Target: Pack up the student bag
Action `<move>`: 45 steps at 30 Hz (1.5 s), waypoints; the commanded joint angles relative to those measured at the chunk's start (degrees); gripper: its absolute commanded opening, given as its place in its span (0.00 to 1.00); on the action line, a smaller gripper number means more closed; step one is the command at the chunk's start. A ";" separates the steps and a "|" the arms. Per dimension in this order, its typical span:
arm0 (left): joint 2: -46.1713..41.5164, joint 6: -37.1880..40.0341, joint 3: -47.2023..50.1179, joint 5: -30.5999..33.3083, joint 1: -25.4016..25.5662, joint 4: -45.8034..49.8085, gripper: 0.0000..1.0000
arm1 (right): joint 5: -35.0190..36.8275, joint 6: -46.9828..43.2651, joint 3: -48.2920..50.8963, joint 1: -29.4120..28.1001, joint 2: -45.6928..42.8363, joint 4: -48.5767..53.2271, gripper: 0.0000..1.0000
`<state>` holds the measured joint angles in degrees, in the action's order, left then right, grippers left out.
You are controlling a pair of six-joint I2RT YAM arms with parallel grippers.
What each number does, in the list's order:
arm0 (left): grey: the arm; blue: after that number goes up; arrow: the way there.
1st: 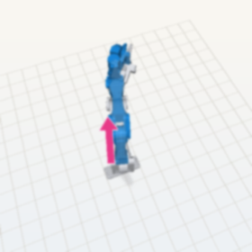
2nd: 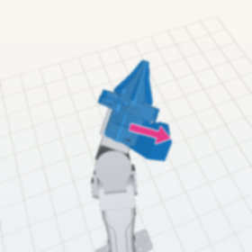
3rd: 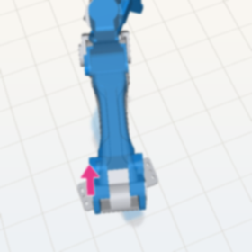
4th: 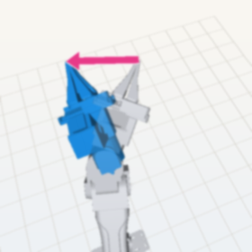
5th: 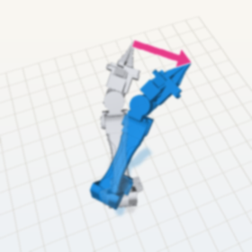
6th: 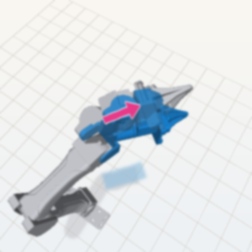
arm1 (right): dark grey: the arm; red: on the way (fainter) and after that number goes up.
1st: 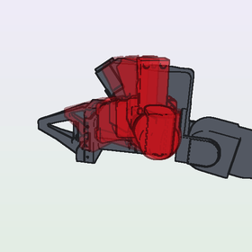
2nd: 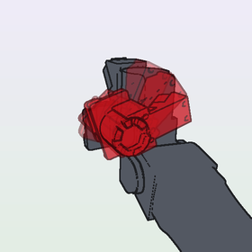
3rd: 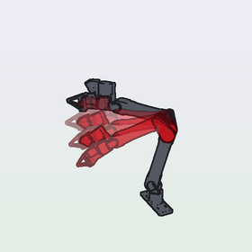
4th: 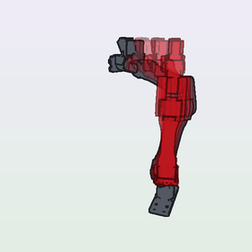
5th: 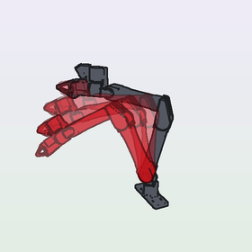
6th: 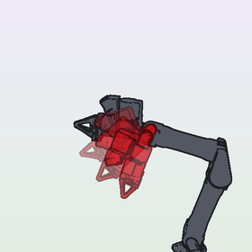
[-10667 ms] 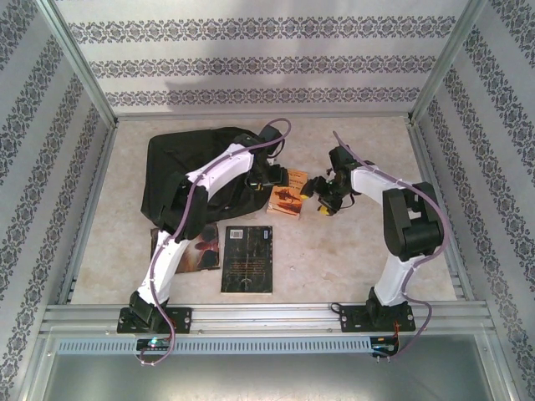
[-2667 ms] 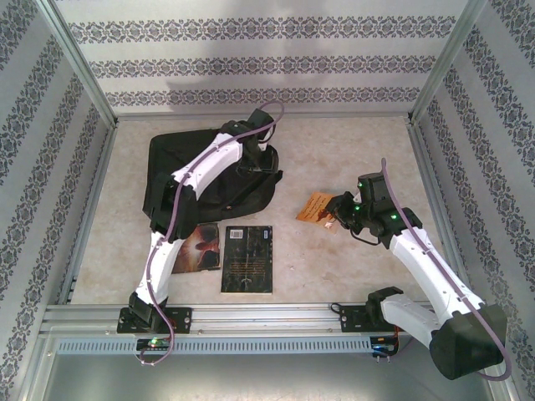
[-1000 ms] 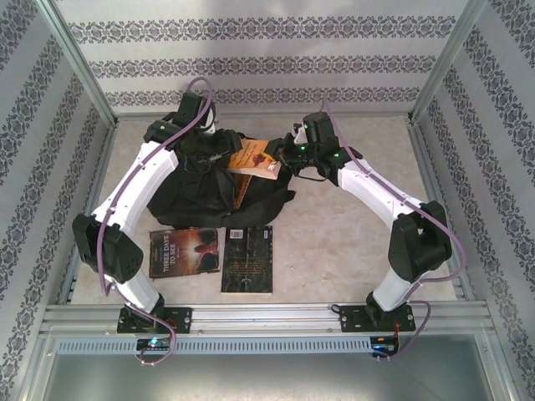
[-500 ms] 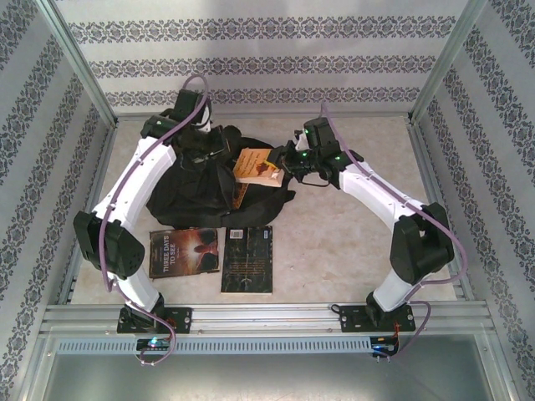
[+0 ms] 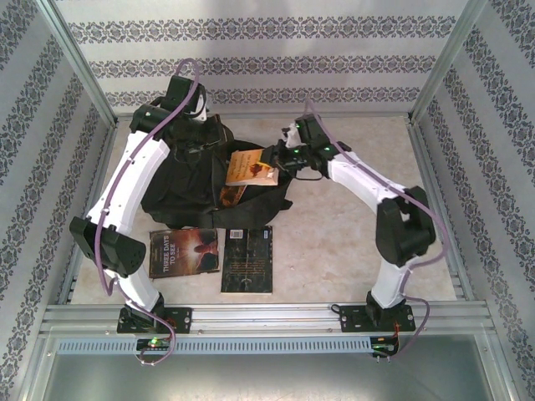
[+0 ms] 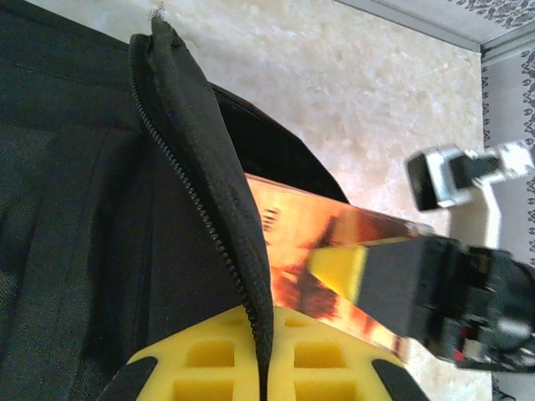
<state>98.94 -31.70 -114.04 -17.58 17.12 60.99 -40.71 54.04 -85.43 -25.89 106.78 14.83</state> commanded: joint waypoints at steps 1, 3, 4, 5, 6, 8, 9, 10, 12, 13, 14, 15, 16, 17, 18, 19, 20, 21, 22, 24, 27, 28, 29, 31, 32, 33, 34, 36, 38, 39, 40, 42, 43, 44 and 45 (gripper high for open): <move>-0.06 0.14 -4.03 -2.50 -0.39 -2.11 0.00 | -4.29 2.80 -9.03 -3.38 6.78 -2.80 0.00; 0.58 -0.44 -5.35 -1.95 -0.40 -2.63 0.00 | -3.91 6.06 -14.03 -5.61 12.17 -3.04 0.00; 1.08 -0.60 -6.29 -1.83 -0.40 -2.76 0.00 | -3.15 8.09 -16.36 -6.81 14.73 -3.63 0.00; 1.61 -0.56 -7.61 -1.66 -0.35 -2.90 0.00 | -2.26 10.19 -18.65 -7.80 17.19 -5.03 0.12; 2.11 -0.56 -8.66 -1.38 -0.38 -2.77 0.00 | -1.90 11.41 -20.44 -8.58 18.96 -5.99 0.25; 3.12 -0.39 -10.53 -0.60 -0.52 -2.46 0.00 | -0.81 12.01 -27.39 -9.85 23.82 -3.89 0.54; 3.34 -0.38 -10.84 -0.29 -0.69 -2.46 0.00 | 0.00 10.82 -29.77 -9.84 24.81 -1.42 0.60; 3.62 -0.45 -11.03 -0.16 -0.93 -2.29 0.00 | 1.58 8.38 -31.59 -9.58 24.95 2.35 0.68; 3.88 -0.73 -10.94 0.00 -1.52 -2.04 0.00 | 6.07 1.51 -32.19 -8.81 22.29 9.02 0.82; 3.98 -0.73 -10.73 0.31 -1.74 -1.93 0.00 | 8.43 -2.04 -31.47 -8.21 20.16 11.76 0.87; 4.06 -0.73 -10.53 0.59 -1.99 -1.93 0.00 | 9.94 -5.08 -30.23 -7.52 17.91 13.46 0.88; 4.11 -0.73 -10.27 0.75 -2.13 -1.93 0.00 | 10.83 -7.02 -29.03 -6.82 16.18 14.53 0.88; 4.33 -0.78 -10.16 1.01 -2.33 -1.92 0.00 | 11.28 -9.04 -27.57 -6.11 14.28 15.31 0.88; 4.67 -0.94 -10.15 1.30 -2.50 -1.93 0.00 | 11.33 -10.71 -25.88 -5.41 12.20 15.40 0.87; 4.97 -1.03 -10.15 1.49 -2.64 -1.98 0.00 | 11.49 -12.00 -24.41 -4.95 10.39 15.38 0.87; 5.34 -1.37 -10.24 1.72 -2.73 -2.10 0.00 | 12.29 -13.47 -22.86 -4.43 8.61 16.13 0.86; 5.70 -1.82 -10.24 1.76 -2.86 -2.50 0.00 | 13.70 -15.27 -21.54 -4.01 6.69 17.36 0.86; 6.04 -2.12 -10.11 1.85 -2.91 -2.92 0.00 | 15.04 -16.45 -20.45 -3.80 5.17 18.29 0.85; 6.48 -2.38 -10.15 1.81 -2.89 -3.27 0.00 | 17.15 -17.97 -18.08 -3.64 2.71 19.22 0.85; 7.62 -3.13 -10.15 1.29 -2.89 -3.69 0.00 | 20.06 -19.13 -13.80 -3.29 -1.75 20.73 0.80; 9.48 -3.96 -9.02 -3.08 -2.72 -6.26 0.00 | 22.40 -18.90 -3.96 -2.99 -9.39 21.20 0.76; 9.96 -4.26 -8.31 -4.74 -2.39 -7.73 0.00 | 20.29 -18.50 0.54 -2.70 -12.07 19.58 0.76; 10.51 -4.77 -7.68 -5.89 -2.02 -8.90 0.00 | 18.40 -17.79 5.23 -2.52 -14.79 17.70 0.76; 11.72 -5.46 -6.99 -8.90 -1.17 -11.60 0.03 | 15.20 -17.20 12.47 -2.49 -18.44 15.67 0.76; 12.59 -5.69 -7.22 -9.60 -0.64 -12.40 0.05 | 14.31 -17.49 15.28 -2.65 -19.77 15.73 0.76; 13.34 -5.66 -7.48 -10.21 -0.14 -13.10 0.08 | 13.81 -17.83 17.04 -2.78 -20.56 15.82 0.76; 14.03 -5.65 -7.72 -11.11 0.27 -13.70 0.12 | 12.94 -18.44 20.04 -3.21 -21.66 15.39 0.76; 14.80 -6.07 -8.47 -11.13 0.79 -13.31 0.29 | 10.26 -18.98 23.31 -3.84 -22.14 15.05 0.76; 13.82 -5.90 -7.66 -10.51 1.27 -12.27 0.45 | 5.76 -19.83 25.70 -4.66 -20.72 15.49 0.77; 12.63 -5.42 -6.49 -9.91 1.41 -11.85 0.49 | 4.84 -20.15 26.46 -5.07 -20.20 15.74 0.78; 10.72 -4.79 -4.43 -9.11 1.62 -11.53 0.53 | 3.88 -20.43 27.38 -5.47 -19.76 15.47 0.78; 5.67 -4.56 1.82 -7.14 1.73 -11.72 0.58 | 3.42 -20.36 28.97 -6.43 -18.92 15.16 0.78; 2.29 -4.83 6.58 -6.66 1.76 -12.77 0.60 | 2.64 -19.66 30.08 -6.98 -18.52 13.89 0.79; -1.44 -5.07 11.79 -6.17 1.71 -13.82 0.61 | 1.51 -19.05 31.19 -7.45 -17.87 12.37 0.79; -4.78 -5.48 16.39 -5.70 1.70 -14.60 0.62 | 1.04 -18.53 31.66 -7.89 -17.04 11.91 0.78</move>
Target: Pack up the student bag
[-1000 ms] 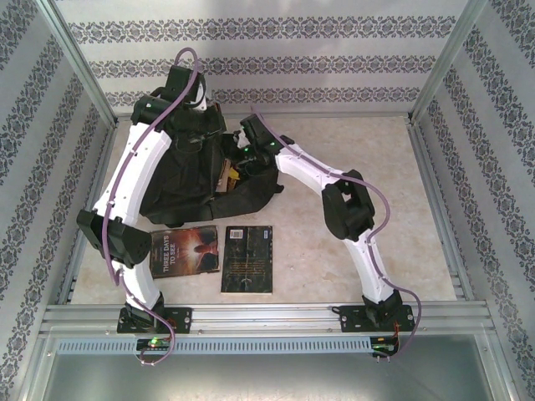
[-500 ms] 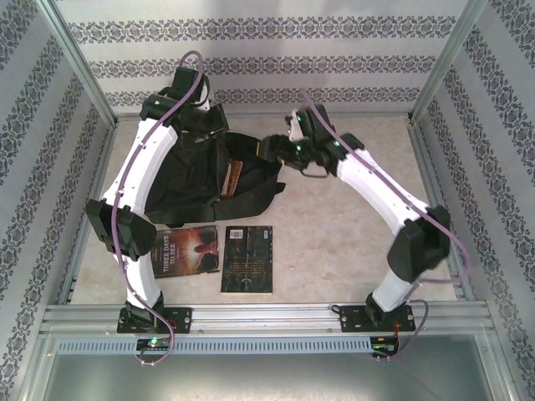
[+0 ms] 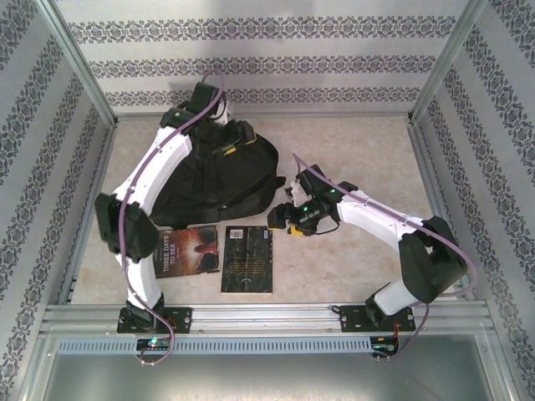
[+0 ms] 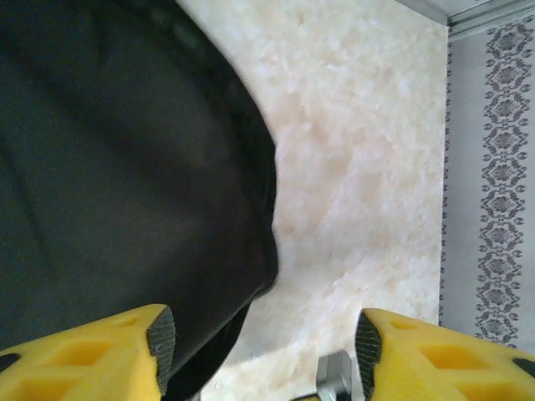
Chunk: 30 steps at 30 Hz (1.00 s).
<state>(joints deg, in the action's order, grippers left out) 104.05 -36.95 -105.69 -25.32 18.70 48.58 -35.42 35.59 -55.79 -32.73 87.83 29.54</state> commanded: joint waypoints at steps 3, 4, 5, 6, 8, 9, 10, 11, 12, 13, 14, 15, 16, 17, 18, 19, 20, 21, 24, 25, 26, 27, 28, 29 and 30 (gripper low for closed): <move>-20.77 -1.19 24.15 3.67 0.45 -4.01 0.62 | -5.10 1.36 3.30 -2.50 4.82 -4.89 0.76; -23.27 -1.67 28.64 3.97 0.47 -4.33 0.61 | -5.10 1.56 3.46 -2.76 5.72 -5.40 0.75; -25.73 -2.23 33.89 3.55 0.69 -4.94 0.59 | -5.00 1.82 3.63 -3.01 6.85 -5.96 0.74; -27.58 -2.71 38.12 3.13 0.87 -5.39 0.56 | -5.01 2.16 3.74 -3.04 7.80 -6.38 0.73; -30.61 -3.40 46.37 2.85 2.04 -6.33 0.47 | -5.55 3.25 4.11 -3.07 9.91 -8.06 0.72; -31.45 -3.54 49.32 2.90 2.74 -6.93 0.43 | -6.07 3.74 4.13 -3.09 10.80 -8.76 0.71; -32.11 -3.69 52.22 3.06 3.50 -7.37 0.37 | -6.74 4.15 4.06 -3.08 11.69 -9.59 0.71; -32.48 -3.88 54.83 3.08 4.22 -8.03 0.33 | -7.09 4.39 4.00 -3.19 12.53 -10.25 0.70; -32.61 -3.92 56.95 2.80 4.93 -9.05 0.29 | -7.25 4.48 3.64 -3.21 13.29 -10.42 0.70; -32.32 -3.90 58.26 2.80 5.46 -9.37 0.26 | -7.36 4.48 3.31 -3.19 14.06 -10.51 0.70; -31.83 -4.00 59.33 2.99 5.93 -9.42 0.23 | -7.55 4.48 2.99 -3.22 14.90 -10.58 0.68; -31.33 -3.91 60.07 3.16 6.43 -9.53 0.21 | -7.71 4.61 2.63 -3.22 15.56 -10.68 0.67; -30.64 -3.70 60.75 3.03 6.77 -9.65 0.20 | -7.87 4.82 2.35 -3.27 16.11 -10.99 0.65; -29.92 -3.72 61.22 2.83 7.03 -10.00 0.19 | -8.12 5.16 2.18 -3.30 16.63 -11.40 0.63; -29.40 -3.74 61.78 2.45 7.21 -10.56 0.18 | -8.14 5.35 1.94 -3.30 16.96 -11.59 0.62; -28.61 -3.74 62.56 1.77 7.42 -11.38 0.18 | -7.90 5.36 1.64 -3.39 17.23 -11.47 0.60; -27.76 -3.74 63.08 1.59 7.71 -11.97 0.17 | -7.79 5.45 1.33 -3.41 17.37 -11.37 0.58; -26.98 -3.73 63.56 1.48 8.06 -12.58 0.18 | -7.74 5.45 1.03 -3.60 17.65 -11.28 0.56; -23.78 -3.40 64.42 1.30 8.71 -14.07 0.18 | -7.69 5.36 0.03 -4.11 18.33 -10.44 0.52; -22.84 -3.38 64.32 1.17 8.89 -14.24 0.18 | -7.70 5.29 -0.18 -4.32 18.39 -10.27 0.51; -22.17 -3.31 64.16 1.12 9.12 -14.53 0.18 | -7.73 5.28 -0.50 -4.63 18.41 -9.99 0.50; -20.64 -3.06 63.69 1.22 9.58 -14.78 0.18 | -7.73 5.12 -0.97 -5.07 18.43 -9.53 0.49; -20.04 -2.96 63.38 1.38 9.81 -14.77 0.18 | -7.66 4.98 -1.36 -5.32 18.36 -9.22 0.48; -19.07 -2.65 62.89 1.73 10.12 -14.74 0.18 | -7.36 4.80 -1.95 -5.56 18.15 -8.69 0.45; -18.22 -2.43 62.51 1.93 10.28 -14.71 0.18 | -7.08 4.60 -2.43 -5.75 17.95 -8.07 0.43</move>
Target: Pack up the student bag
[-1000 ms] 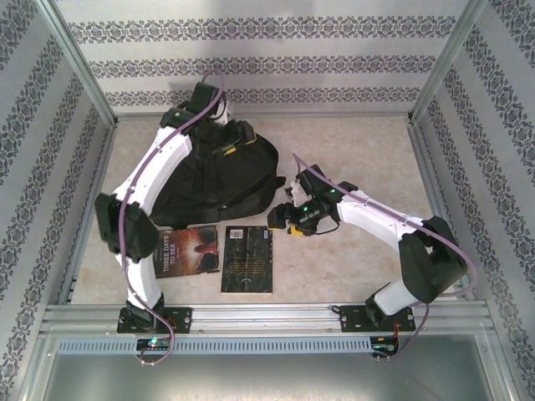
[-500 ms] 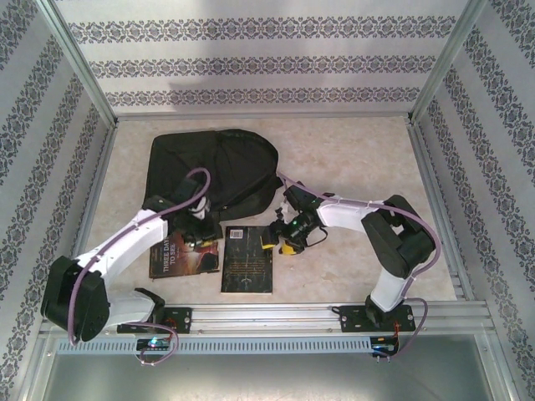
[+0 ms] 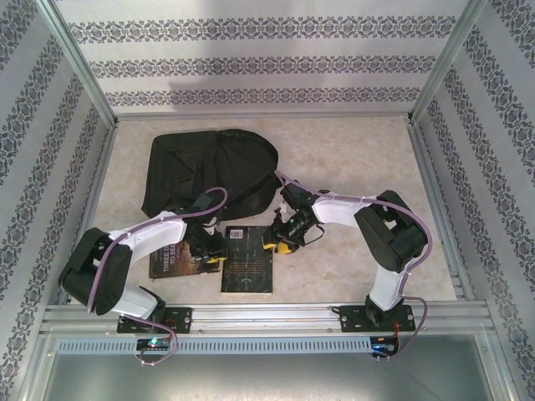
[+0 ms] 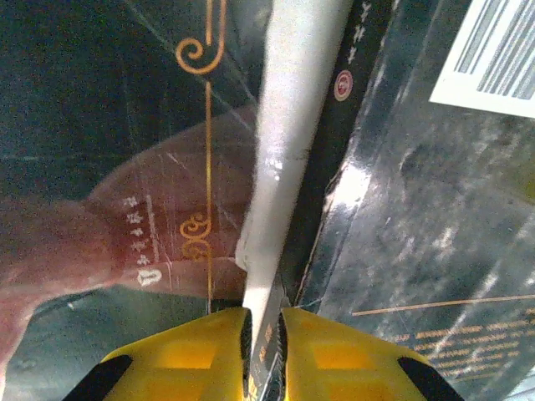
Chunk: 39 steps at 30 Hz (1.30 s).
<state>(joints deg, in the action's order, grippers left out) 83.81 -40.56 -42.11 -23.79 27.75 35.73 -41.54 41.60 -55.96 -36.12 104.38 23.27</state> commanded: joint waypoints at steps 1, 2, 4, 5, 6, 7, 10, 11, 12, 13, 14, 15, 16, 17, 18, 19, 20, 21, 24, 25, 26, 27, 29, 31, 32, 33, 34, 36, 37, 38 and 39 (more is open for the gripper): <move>2.58 1.34 -1.36 0.41 1.28 -1.78 0.17 | -0.76 -1.56 -2.79 -2.51 1.28 -1.28 0.41; 3.12 1.44 -1.48 0.37 1.34 -1.76 0.17 | -0.61 -1.78 -3.41 -2.67 1.18 -0.50 0.39; 3.54 1.64 -1.61 0.32 1.42 -1.80 0.16 | -0.72 -2.05 -4.44 -2.85 1.01 0.39 0.34; 3.77 1.71 -1.59 0.17 1.46 -1.88 0.16 | -0.81 -2.35 -4.81 -2.92 0.96 0.99 0.31; 3.91 1.81 -1.42 0.02 1.44 -2.09 0.15 | -0.76 -2.69 -5.28 -2.96 0.92 1.70 0.29; 4.08 1.89 -1.35 -0.03 1.43 -2.06 0.15 | -0.65 -3.16 -5.70 -2.99 0.78 2.54 0.26; 4.52 2.07 -0.66 -0.67 1.52 -2.70 0.14 | -0.64 -4.40 -6.77 -3.01 -0.26 4.87 0.22; 4.69 2.04 -0.37 -0.74 1.61 -3.02 0.13 | -1.09 -4.50 -7.11 -3.07 -0.76 5.08 0.19; 5.01 2.06 -0.21 -0.94 1.61 -3.27 0.13 | -1.68 -4.49 -7.42 -3.04 -1.21 5.15 0.19; 5.15 2.06 -0.06 -0.99 1.61 -3.45 0.13 | -2.29 -4.56 -7.74 -3.01 -1.56 5.21 0.19; 5.35 2.08 -0.04 -1.12 1.70 -3.55 0.13 | -3.17 -4.75 -8.09 -3.09 -1.73 5.21 0.19; 5.42 2.06 -0.07 -1.32 1.74 -3.71 0.12 | -4.10 -4.91 -8.48 -3.24 -1.66 5.22 0.19; 5.50 2.10 -0.01 -1.41 1.82 -3.82 0.12 | -4.90 -4.95 -8.77 -3.39 -1.44 4.98 0.20; 5.53 1.98 -0.11 -1.47 1.83 -3.91 0.12 | -5.85 -4.98 -9.17 -3.57 -0.84 4.76 0.22; 5.51 1.98 -0.23 -1.59 1.83 -4.06 0.12 | -6.49 -4.95 -9.49 -3.74 0.01 4.68 0.23; 5.49 1.97 -0.27 -1.74 1.86 -4.12 0.12 | -6.90 -4.87 -9.81 -3.97 0.79 4.43 0.24; 5.50 2.11 -0.47 -1.84 1.85 -4.02 0.12 | -7.36 -4.65 -9.96 -4.11 1.73 3.99 0.25; 5.49 2.15 -0.60 -1.94 1.91 -3.91 0.11 | -7.58 -4.39 -10.13 -4.27 2.55 3.58 0.26; 5.25 2.32 -1.27 -1.81 1.94 -3.11 0.11 | -4.25 -4.87 -10.26 -4.26 3.28 4.28 0.18; 4.86 2.43 -1.49 -1.49 1.88 -2.68 0.11 | -2.77 -5.35 -10.35 -3.96 3.29 5.42 0.14; 4.30 2.49 -1.75 -1.06 1.84 -2.09 0.11 | -1.27 -5.93 -10.34 -3.37 3.04 6.77 0.07; 3.66 2.58 -2.15 -0.75 1.90 -1.39 0.11 | -0.14 -6.18 -9.72 -2.45 2.28 7.45 0.01; 1.97 2.76 -2.69 -0.32 1.79 -0.04 0.16 | 0.30 -5.73 -7.17 0.28 -0.26 6.54 0.00; -0.05 2.80 -3.18 -0.18 1.78 0.92 0.27 | -1.26 -5.37 -4.18 3.63 -2.86 5.24 0.00; -1.12 2.83 -3.38 -0.25 1.72 1.25 0.32 | -2.69 -5.63 -3.09 5.17 -4.02 5.19 0.00; -2.08 2.77 -3.51 -0.68 1.73 1.37 0.37 | -3.78 -5.97 -2.07 6.58 -4.91 5.29 0.00; -2.71 2.72 -3.66 -1.21 1.70 1.21 0.40 | -4.44 -6.28 -1.28 7.31 -5.69 5.30 0.00; -3.39 2.22 -3.46 -3.77 1.66 -0.82 0.48 | -6.96 -6.58 1.42 9.10 -7.17 3.58 0.00; -3.09 1.91 -3.42 -5.59 1.68 -2.36 0.52 | -8.53 -5.68 3.06 10.26 -7.62 1.73 0.00; -2.59 1.67 -3.37 -7.17 1.69 -3.76 0.55 | -9.78 -4.18 4.91 11.37 -8.14 -0.84 0.00; -1.79 1.22 -3.41 -8.93 1.71 -5.43 0.58 | -11.39 -1.49 7.41 12.81 -8.91 -4.93 0.00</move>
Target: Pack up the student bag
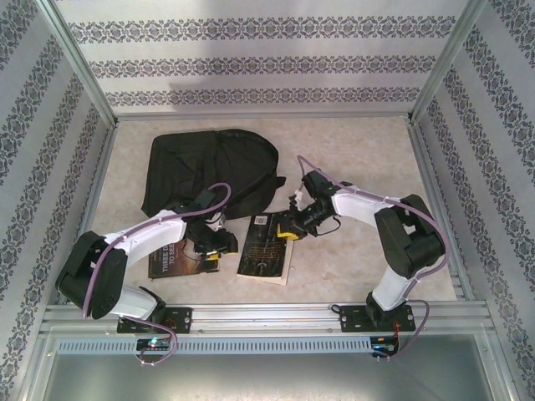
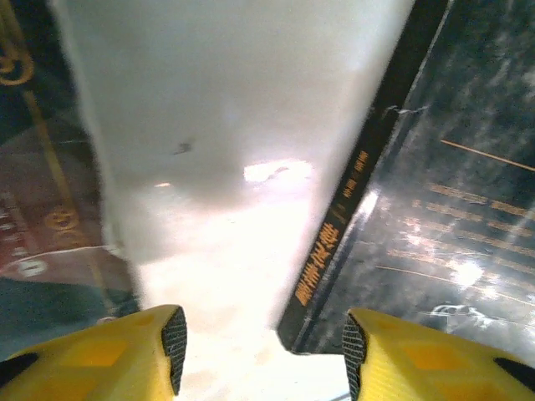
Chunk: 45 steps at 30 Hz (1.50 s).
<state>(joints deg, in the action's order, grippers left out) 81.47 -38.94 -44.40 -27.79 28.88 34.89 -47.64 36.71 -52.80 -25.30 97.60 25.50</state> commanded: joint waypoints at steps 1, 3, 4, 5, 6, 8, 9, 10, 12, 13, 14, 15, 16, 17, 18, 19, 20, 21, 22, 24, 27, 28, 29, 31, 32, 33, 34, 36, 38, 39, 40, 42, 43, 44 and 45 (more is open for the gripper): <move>1.27 -0.61 -1.27 -6.11 0.50 -5.94 0.60 | -7.12 6.73 6.90 3.40 -2.96 -12.12 0.00; 2.50 -0.32 -2.29 -6.96 0.49 -6.90 0.64 | -10.24 13.95 11.53 6.10 -4.73 -22.42 0.00; 3.24 0.11 -3.12 -6.93 0.41 -6.73 0.65 | -11.60 17.33 13.85 7.06 -5.48 -27.43 0.00; 4.12 0.46 -3.82 -7.03 0.26 -6.54 0.66 | -12.51 20.39 15.15 7.72 -6.02 -31.54 0.00; 4.99 0.62 -4.58 -7.42 0.06 -6.55 0.68 | -13.44 23.33 16.19 8.17 -6.50 -35.45 0.00; 6.52 0.62 -5.81 -8.12 -0.35 -6.76 0.70 | -15.23 27.80 17.17 8.42 -7.11 -40.59 0.00; 7.05 0.55 -6.46 -8.60 -0.65 -7.13 0.71 | -16.16 29.54 17.37 8.42 -7.35 -42.73 0.00; 7.36 0.01 -6.66 -9.12 -0.97 -7.81 0.72 | -16.52 30.67 17.53 8.36 -7.78 -43.64 0.00; 8.20 -0.44 -7.26 -10.21 -1.74 -8.44 0.73 | -16.78 31.55 17.72 8.58 -8.83 -44.04 0.00; 8.60 -0.47 -7.53 -10.58 -2.10 -8.53 0.73 | -16.91 31.79 17.81 8.67 -9.28 -44.03 0.00; 8.78 -0.52 -7.57 -10.99 -2.31 -8.73 0.73 | -17.20 32.04 17.97 8.81 -9.53 -44.03 0.00; 8.96 -0.52 -7.46 -11.57 -2.66 -9.11 0.73 | -17.39 32.24 18.15 9.05 -9.86 -44.08 0.00; 9.10 -0.69 -7.06 -12.26 -2.97 -9.72 0.73 | -17.57 32.37 18.37 9.33 -10.12 -44.13 0.00; 9.21 -0.92 -6.64 -12.86 -3.28 -10.41 0.73 | -17.50 32.46 18.59 9.50 -10.38 -44.13 0.00; 9.43 -1.32 -6.06 -13.64 -3.55 -11.36 0.73 | -17.40 32.63 18.82 9.78 -10.57 -44.20 0.00; 9.61 -2.00 -5.35 -14.64 -3.78 -12.82 0.73 | -17.40 32.85 19.08 10.00 -10.60 -44.36 0.00; 9.92 -2.78 -4.65 -15.53 -3.85 -14.25 0.73 | -17.42 33.13 19.20 10.04 -10.64 -44.54 0.00; 10.54 -3.53 -3.96 -16.26 -3.83 -15.64 0.73 | -17.40 33.55 19.38 10.18 -10.67 -45.08 0.00; 11.16 -4.36 -3.44 -16.88 -3.87 -16.83 0.73 | -17.40 34.21 19.59 10.17 -10.50 -45.95 0.00; 11.82 -6.35 -2.19 -18.68 -3.82 -20.58 0.70 | -17.41 34.91 19.92 10.17 -10.28 -46.84 0.00; 11.96 -10.18 -0.57 -21.48 -3.85 -27.27 0.63 | -16.90 35.10 20.27 10.18 -10.06 -46.94 0.00; 11.96 -11.56 -0.10 -22.43 -3.82 -29.54 0.60 | -16.68 35.10 20.43 10.18 -10.02 -46.81 0.00; 11.83 -12.57 0.19 -23.24 -3.76 -31.35 0.57 | -16.30 35.02 20.66 10.17 -9.98 -46.52 0.00; 11.15 -14.37 0.52 -24.10 -3.76 -33.92 0.49 | -15.37 34.23 21.03 10.16 -9.89 -45.37 0.00; 10.64 -14.94 0.59 -24.28 -3.77 -34.72 0.46 | -14.66 33.17 21.10 10.26 -9.96 -43.72 0.00; 9.94 -15.39 0.61 -24.48 -3.80 -35.22 0.43 | -13.34 31.73 21.24 10.34 -10.30 -41.10 0.00; 9.28 -15.91 0.70 -24.89 -3.80 -35.94 0.40 | -12.00 30.44 21.45 10.38 -10.72 -38.94 0.00; 8.01 -17.12 0.81 -25.53 -3.78 -37.36 0.37 | -10.23 28.50 21.79 10.42 -11.28 -35.92 0.00; 6.91 -18.26 1.14 -25.95 -3.85 -38.64 0.32 | -8.68 26.78 21.84 10.45 -11.83 -32.67 0.00; 6.37 -18.76 1.37 -26.00 -3.80 -39.48 0.31 | -7.75 25.43 21.77 10.53 -12.35 -30.69 0.00; 5.88 -19.34 1.51 -26.00 -3.80 -40.27 0.30 | -6.74 24.37 21.81 10.42 -12.67 -29.22 0.00; 5.37 -20.68 2.01 -26.58 -3.83 -42.75 0.29 | -5.35 23.13 22.14 10.49 -13.05 -27.31 0.00; 5.32 -21.39 2.28 -26.91 -3.74 -43.89 0.29 | -5.08 23.08 22.50 10.51 -13.02 -27.31 0.00; 5.44 -21.65 2.29 -27.17 -3.71 -44.35 0.30 | -4.80 23.03 22.84 10.51 -12.94 -27.25 0.00; 5.71 -21.71 2.05 -27.59 -3.49 -44.64 0.33 | -4.52 23.04 23.12 10.53 -12.77 -27.30 0.00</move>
<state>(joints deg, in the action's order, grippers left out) 88.62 -57.49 -41.82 -50.06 24.67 -0.38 -53.47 62.30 -31.00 -14.06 85.52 -4.36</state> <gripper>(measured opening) 0.313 0.134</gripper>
